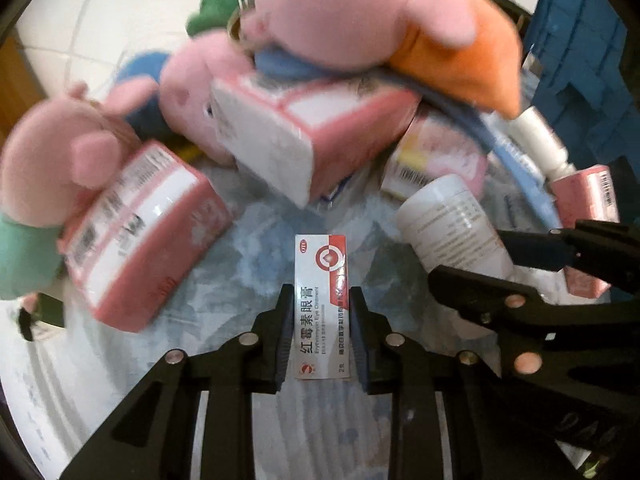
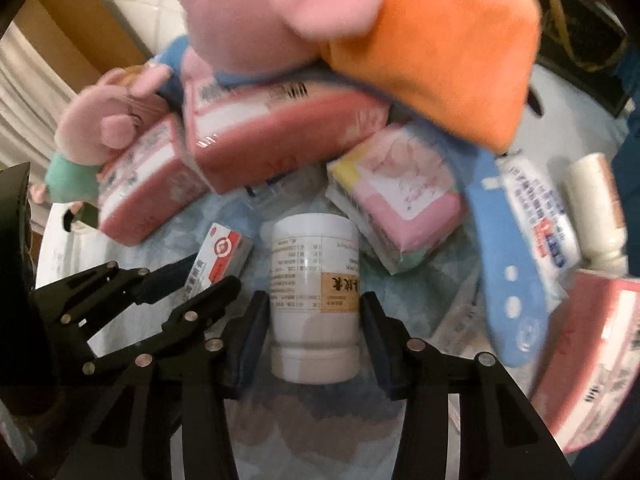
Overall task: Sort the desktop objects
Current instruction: 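Carry the ointment box and white bottle over the blue bin with both grippers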
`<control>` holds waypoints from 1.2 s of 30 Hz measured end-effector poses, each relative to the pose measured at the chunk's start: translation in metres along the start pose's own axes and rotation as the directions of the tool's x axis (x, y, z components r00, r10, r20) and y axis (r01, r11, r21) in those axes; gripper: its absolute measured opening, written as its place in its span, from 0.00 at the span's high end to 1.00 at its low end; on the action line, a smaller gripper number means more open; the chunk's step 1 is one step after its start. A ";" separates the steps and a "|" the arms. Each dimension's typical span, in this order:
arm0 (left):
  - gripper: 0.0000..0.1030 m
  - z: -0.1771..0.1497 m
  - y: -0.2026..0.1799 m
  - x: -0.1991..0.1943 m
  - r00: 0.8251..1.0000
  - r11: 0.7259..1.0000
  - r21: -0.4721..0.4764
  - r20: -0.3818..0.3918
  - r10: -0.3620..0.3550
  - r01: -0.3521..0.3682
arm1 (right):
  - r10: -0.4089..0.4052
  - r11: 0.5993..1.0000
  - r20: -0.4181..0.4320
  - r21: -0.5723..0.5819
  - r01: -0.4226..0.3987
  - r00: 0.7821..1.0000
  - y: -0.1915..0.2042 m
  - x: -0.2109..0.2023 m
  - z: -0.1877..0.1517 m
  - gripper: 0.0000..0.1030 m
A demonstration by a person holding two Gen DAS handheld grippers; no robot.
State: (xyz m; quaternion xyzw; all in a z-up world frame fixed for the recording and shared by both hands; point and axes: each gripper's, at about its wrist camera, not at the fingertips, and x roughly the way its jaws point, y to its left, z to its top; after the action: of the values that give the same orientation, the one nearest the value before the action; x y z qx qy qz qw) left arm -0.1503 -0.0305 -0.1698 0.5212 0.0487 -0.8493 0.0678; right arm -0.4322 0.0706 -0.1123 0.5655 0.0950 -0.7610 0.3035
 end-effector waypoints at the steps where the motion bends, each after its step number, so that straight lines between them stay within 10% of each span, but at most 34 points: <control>1: 0.75 0.000 -0.001 -0.010 1.000 1.000 0.001 0.019 0.002 -0.002 | -0.011 1.000 0.025 -0.011 0.012 1.000 0.004 -0.012 -0.001 0.56; 13: 0.75 0.015 -0.016 -0.138 0.945 0.999 0.038 0.328 0.000 -0.013 | -0.101 0.993 0.312 -0.021 0.113 0.945 0.025 -0.175 -0.044 0.56; 21: 0.75 0.009 -0.081 -0.233 0.866 0.984 0.164 0.481 -0.139 0.067 | -0.217 0.975 0.515 0.074 0.209 0.829 0.020 -0.293 -0.094 0.56; 28: 0.75 0.023 -0.161 -0.292 0.791 0.951 0.275 0.546 -0.275 0.141 | -0.366 0.930 0.628 0.223 0.292 0.687 -0.013 -0.390 -0.143 0.56; 36: 0.75 0.034 -0.274 -0.314 0.776 0.884 0.417 0.478 -0.411 0.211 | -0.551 0.835 0.601 0.396 0.383 0.579 -0.085 -0.445 -0.187 0.56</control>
State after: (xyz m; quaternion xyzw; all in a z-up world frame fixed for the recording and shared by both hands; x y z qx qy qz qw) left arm -0.0849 0.2547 0.1285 0.2407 -0.0338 -0.9574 -0.1558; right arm -0.2519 0.3876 0.2154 0.2223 0.0345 -0.9736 0.0383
